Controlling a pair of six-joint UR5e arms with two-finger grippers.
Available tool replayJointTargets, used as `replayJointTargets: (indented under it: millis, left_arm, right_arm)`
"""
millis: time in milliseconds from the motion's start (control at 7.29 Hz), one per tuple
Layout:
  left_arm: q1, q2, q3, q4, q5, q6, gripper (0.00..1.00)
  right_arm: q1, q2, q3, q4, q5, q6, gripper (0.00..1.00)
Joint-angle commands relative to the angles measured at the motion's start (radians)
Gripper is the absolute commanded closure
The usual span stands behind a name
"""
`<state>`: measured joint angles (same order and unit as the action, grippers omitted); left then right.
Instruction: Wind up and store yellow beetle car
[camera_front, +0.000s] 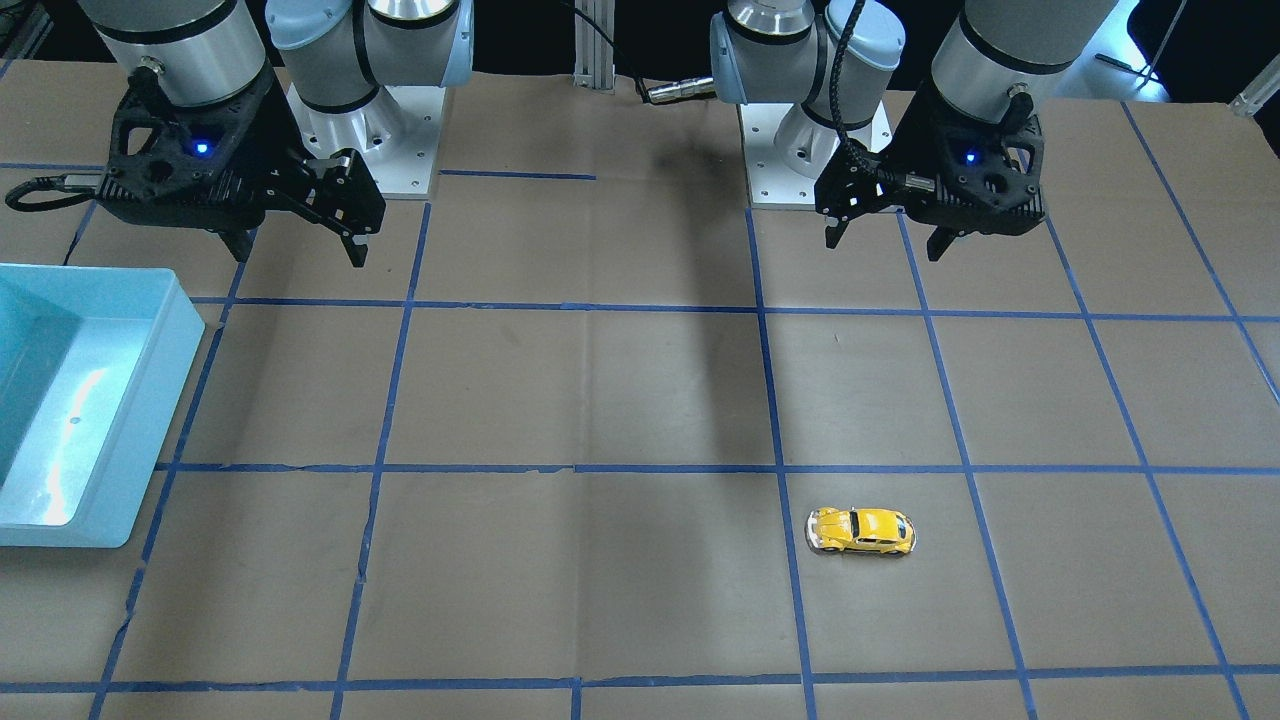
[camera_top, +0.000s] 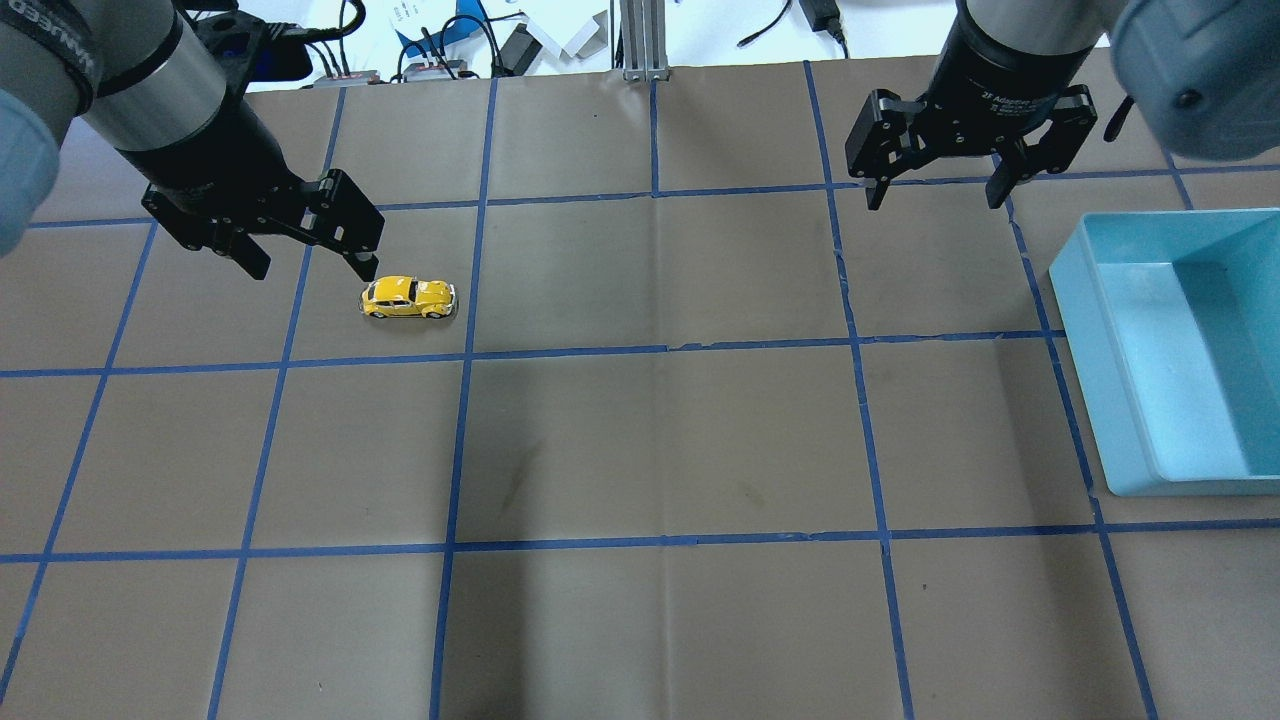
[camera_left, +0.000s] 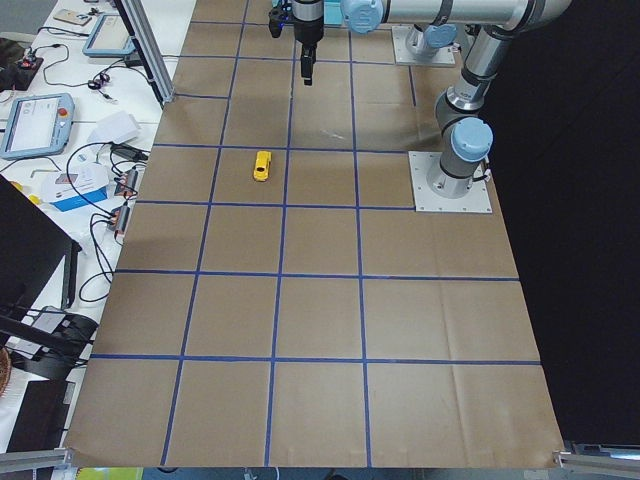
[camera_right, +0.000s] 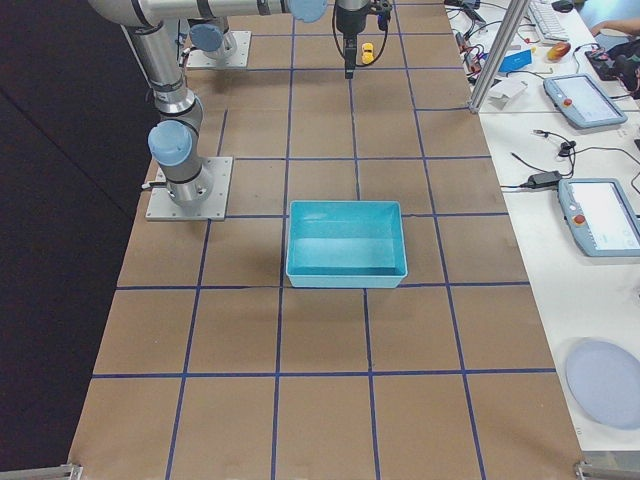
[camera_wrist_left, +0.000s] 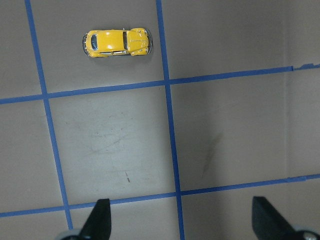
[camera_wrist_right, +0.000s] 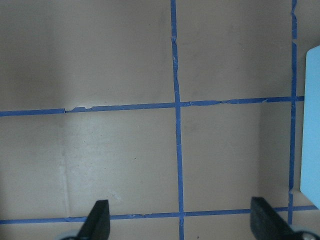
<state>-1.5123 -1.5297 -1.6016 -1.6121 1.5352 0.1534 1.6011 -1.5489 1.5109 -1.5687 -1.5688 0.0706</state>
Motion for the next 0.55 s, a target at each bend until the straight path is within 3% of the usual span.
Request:
replayJointTargets:
  millis: [0, 412]
  left_arm:
    - [0.0, 0.006, -0.001, -0.003, -0.001, 0.002, 0.0]
    - [0.0, 0.01, 0.0, -0.006, 0.0, 0.008, 0.0]
  right_arm:
    - [-0.001, 0.0, 0.0, 0.002, 0.0, 0.0, 0.0]
    - [-0.003, 0.0, 0.0, 0.003, 0.0, 0.0, 0.0]
